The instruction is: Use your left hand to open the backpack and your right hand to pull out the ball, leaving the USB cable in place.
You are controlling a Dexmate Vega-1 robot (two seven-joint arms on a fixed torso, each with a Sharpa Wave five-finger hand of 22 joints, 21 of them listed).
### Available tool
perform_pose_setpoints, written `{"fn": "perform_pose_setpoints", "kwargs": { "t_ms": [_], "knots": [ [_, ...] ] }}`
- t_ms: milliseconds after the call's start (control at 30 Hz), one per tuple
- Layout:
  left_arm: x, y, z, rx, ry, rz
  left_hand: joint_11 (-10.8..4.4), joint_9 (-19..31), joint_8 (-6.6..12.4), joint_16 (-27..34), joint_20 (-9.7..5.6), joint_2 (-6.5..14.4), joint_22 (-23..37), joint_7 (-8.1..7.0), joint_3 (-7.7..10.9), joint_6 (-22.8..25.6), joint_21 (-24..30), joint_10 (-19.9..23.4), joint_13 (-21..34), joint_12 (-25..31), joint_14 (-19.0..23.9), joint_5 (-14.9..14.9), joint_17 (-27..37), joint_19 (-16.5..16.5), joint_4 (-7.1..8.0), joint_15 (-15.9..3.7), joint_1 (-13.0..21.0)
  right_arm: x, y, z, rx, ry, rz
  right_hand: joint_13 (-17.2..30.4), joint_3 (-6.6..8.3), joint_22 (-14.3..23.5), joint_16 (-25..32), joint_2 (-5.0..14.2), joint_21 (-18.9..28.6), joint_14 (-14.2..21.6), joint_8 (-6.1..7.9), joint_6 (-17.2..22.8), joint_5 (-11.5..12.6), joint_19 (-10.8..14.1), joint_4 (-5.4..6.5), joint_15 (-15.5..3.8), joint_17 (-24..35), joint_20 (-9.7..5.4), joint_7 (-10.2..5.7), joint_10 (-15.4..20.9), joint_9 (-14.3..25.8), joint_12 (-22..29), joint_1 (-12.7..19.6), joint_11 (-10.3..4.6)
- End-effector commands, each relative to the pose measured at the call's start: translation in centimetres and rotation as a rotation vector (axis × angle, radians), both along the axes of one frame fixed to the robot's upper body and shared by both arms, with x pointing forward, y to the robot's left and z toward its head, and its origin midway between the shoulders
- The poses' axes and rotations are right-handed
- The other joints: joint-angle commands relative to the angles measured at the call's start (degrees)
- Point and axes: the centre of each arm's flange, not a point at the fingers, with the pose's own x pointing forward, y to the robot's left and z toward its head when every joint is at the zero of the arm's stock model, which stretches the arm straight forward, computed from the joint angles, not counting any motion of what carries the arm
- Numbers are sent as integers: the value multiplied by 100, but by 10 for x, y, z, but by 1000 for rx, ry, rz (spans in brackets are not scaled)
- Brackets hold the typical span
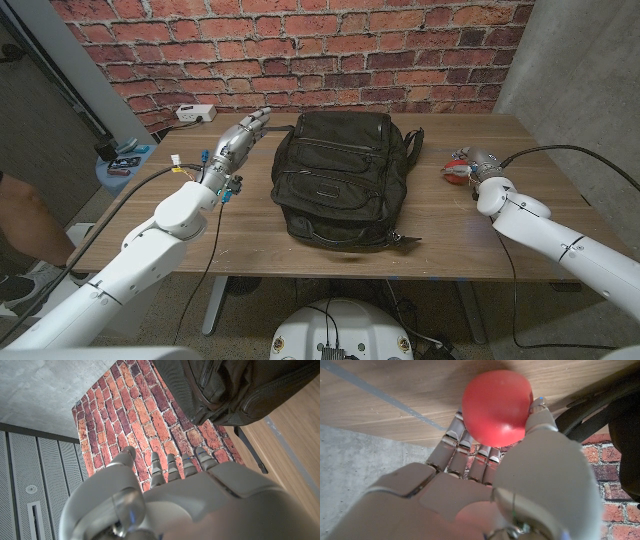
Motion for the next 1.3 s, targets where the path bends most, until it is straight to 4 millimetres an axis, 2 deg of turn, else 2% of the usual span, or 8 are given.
{"fn": "perform_pose_setpoints", "kwargs": {
  "t_ms": [33,500,767,967,1300],
  "knots": [
    [4,0,0,1,11,-3,-12,9,-36,-3,25,-683,-7,7,63,58,-37,36,3,-17,2,13,-5,-31,-2,-22,-656,5,-1,-3,6,23,-2,18,-22,15,-20,622,2,10,-4,-24,13,-31,39,-946,14,-601,9,-29,11,-38,548,9],
    [6,3,-2,-7,13,-6,-8,13,-68,4,35,-679,-7,-4,107,94,-44,60,-47,-53,23,20,-5,-33,-20,-17,-667,7,1,-5,8,39,6,1,-124,5,-84,526,0,-87,-32,-144,4,-74,102,-905,1,-555,69,-108,8,-100,353,67],
    [6,5,-2,-8,14,-7,-30,15,-83,7,36,-678,-6,-6,127,133,-48,96,-77,-66,32,20,-2,-33,-16,-9,-692,8,2,-8,10,51,13,6,-239,-5,-143,441,-14,-187,-57,-276,17,-123,193,-871,-6,-501,117,-210,5,-151,97,142],
    [5,5,-2,-4,16,-10,-17,16,-96,9,28,-678,-5,-11,138,145,-53,111,-94,-76,37,20,0,-41,-12,-8,-709,9,2,-11,15,62,19,9,-372,-16,-218,339,-29,-243,-61,-376,54,-153,308,-812,-43,-443,167,-291,2,-188,-227,195],
    [5,4,-2,-2,15,-11,-4,19,-114,14,29,-668,-5,-44,169,188,-57,120,-128,-104,56,22,1,-42,-10,6,-731,9,2,-11,14,68,30,23,-462,-22,-274,276,-66,-313,-78,-524,94,-221,377,-751,-58,-377,228,-415,-1,-237,-448,262]
  ]
}}
